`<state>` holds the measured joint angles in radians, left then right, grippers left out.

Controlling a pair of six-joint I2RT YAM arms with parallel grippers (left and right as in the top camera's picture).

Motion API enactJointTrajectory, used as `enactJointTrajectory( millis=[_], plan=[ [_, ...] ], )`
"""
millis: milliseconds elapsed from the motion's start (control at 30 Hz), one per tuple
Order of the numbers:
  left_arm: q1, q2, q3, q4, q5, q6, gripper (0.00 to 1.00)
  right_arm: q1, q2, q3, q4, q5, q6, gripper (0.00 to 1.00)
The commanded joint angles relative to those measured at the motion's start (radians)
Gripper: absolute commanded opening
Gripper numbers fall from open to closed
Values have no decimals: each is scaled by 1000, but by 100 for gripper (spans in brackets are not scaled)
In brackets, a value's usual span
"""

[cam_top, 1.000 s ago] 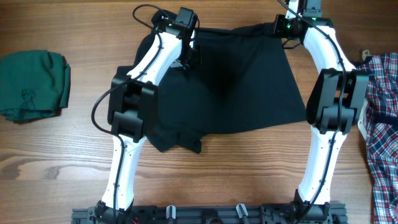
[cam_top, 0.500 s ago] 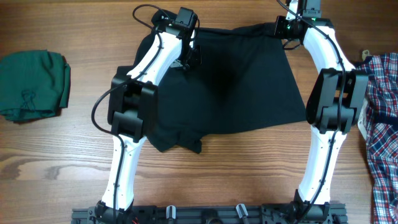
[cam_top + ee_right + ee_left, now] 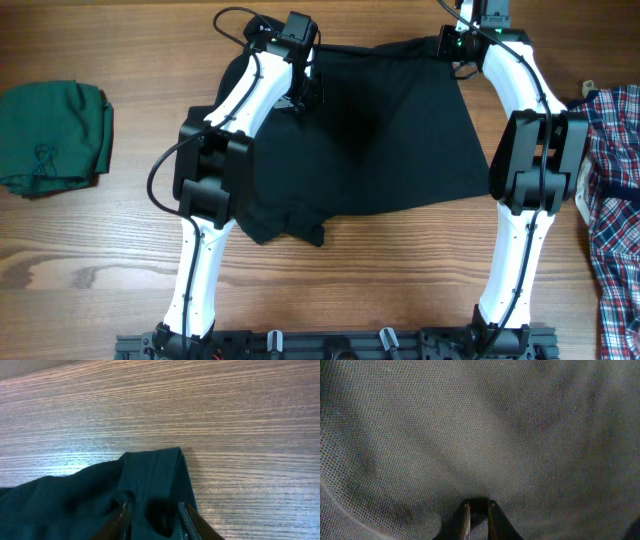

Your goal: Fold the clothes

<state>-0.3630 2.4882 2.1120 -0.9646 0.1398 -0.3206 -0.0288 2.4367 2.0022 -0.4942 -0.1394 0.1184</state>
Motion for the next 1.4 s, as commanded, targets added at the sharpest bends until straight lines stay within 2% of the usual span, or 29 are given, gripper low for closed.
enactJointTrajectory(
  millis=[0, 267, 333, 433, 500, 667, 933, 967, 1000, 1067, 1100, 1133, 1167, 1233, 1333, 1367],
  plan=[
    [-2, 30, -20, -11, -29, -2, 13, 3, 35, -2, 4, 20, 3, 32],
    [-2, 30, -20, -9, -29, -2, 13, 5, 64, -2, 8, 19, 23, 31],
    [-2, 30, -20, -7, -29, -2, 13, 9, 67, -2, 15, 8, 23, 25],
    [-2, 30, -20, -9, -29, -1, 13, 11, 65, -1, 39, 2, 24, 5],
    [-2, 30, -20, -8, -29, -2, 13, 11, 60, 0, 49, -6, 47, 4],
    [-2, 30, -20, -8, -29, -1, 13, 6, 26, 0, 117, -31, 171, 4],
    [-2, 30, -20, -8, -30, 2, 13, 5, 26, 0, 294, -64, 470, 4],
    [-2, 30, -20, -8, -35, 2, 13, 4, 26, 0, 323, -53, 498, 11],
    [-2, 30, -20, -9, -46, 2, 13, 4, 26, 0, 340, -20, 521, 32],
    [-2, 30, -20, -10, -63, 2, 13, 4, 27, 0, 382, 44, 536, 68],
    [-2, 30, -20, -11, -64, 2, 14, 4, 27, 0, 400, 69, 536, 84],
    [-2, 30, -20, -12, -64, 2, 14, 4, 27, 0, 422, 89, 534, 94],
    [-2, 30, -20, -11, -64, 2, 14, 2, 27, 0, 457, 89, 497, 96],
    [0, 30, -20, 6, -64, 2, 13, -1, 18, 0, 520, -18, 269, 92],
    [9, 0, -12, 57, -63, 2, 9, -11, -66, 0, 380, -14, 79, 90],
    [15, -23, 1, 69, -63, 2, 9, -16, -102, 0, 319, 10, 60, 90]
  ],
)
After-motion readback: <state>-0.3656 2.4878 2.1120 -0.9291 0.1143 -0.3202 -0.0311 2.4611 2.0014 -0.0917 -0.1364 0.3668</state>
